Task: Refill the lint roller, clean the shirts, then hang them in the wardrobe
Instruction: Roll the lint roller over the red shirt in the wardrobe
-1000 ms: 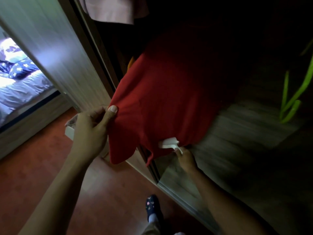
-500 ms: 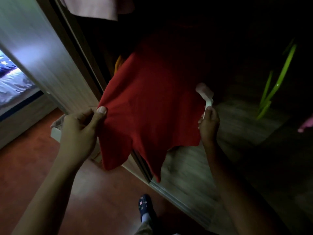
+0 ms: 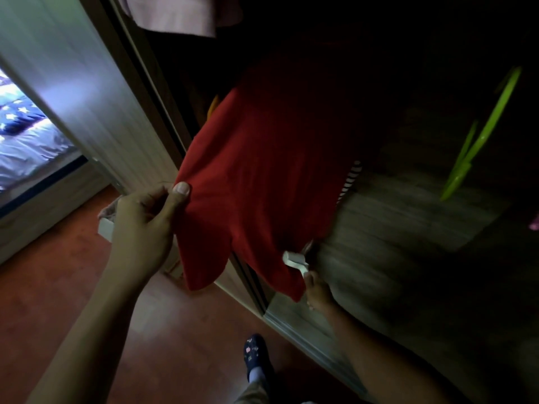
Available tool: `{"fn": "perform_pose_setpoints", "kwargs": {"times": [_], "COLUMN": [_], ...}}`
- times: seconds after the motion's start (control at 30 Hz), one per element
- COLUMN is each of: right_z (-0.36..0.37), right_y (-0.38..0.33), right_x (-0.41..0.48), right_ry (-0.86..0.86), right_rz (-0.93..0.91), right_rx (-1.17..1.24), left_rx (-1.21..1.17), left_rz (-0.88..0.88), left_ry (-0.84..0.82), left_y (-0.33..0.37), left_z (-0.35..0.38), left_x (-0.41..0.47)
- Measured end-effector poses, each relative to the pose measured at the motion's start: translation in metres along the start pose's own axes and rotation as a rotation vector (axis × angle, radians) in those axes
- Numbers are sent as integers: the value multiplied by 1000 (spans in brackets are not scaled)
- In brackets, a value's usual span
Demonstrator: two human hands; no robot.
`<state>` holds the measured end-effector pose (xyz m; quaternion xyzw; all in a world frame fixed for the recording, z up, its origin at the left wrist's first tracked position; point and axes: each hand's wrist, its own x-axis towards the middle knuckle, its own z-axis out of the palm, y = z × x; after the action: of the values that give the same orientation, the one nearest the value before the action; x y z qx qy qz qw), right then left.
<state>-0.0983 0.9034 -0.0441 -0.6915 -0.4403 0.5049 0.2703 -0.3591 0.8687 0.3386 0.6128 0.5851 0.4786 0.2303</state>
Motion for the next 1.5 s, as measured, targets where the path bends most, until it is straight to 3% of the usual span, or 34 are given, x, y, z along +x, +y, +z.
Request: {"fn": "perform_pose_setpoints", "kwargs": {"times": [0.2, 0.4, 0.53, 0.63, 0.73, 0.93, 1.03, 1.3, 1.5], "right_z": [-37, -100, -120, -111, -84, -26, -27, -91, -107], "right_y": [-46, -178, -255, -270, -242, -128, -107, -234, -292], "right_x": [-5, -18, -54, -72, -75, -76, -80, -124, -154], "right_ry": [260, 444, 487, 434, 370, 108, 85, 397, 348], "right_rz": [-312, -563, -730, -826, -821, -588, -536, -778, -942], "right_rx": [16, 277, 482, 471, 372, 23, -34, 356, 474], "left_rx": [-7, -30, -51, -36, -35, -61, -60, -25, -19], "left_rz": [6, -3, -6, -2, 5, 21, 34, 52, 48], "left_ry": [-17, -21, -33, -49, -60, -77, -71, -74, -95], "left_y": [1, -2, -3, -5, -4, -5, -5, -1, -1], "left_z": [6, 14, 17, 19, 22, 28, 31, 40, 47], "left_x": [-4, -4, -6, -8, -11, -15, -19, -27, -33]}}
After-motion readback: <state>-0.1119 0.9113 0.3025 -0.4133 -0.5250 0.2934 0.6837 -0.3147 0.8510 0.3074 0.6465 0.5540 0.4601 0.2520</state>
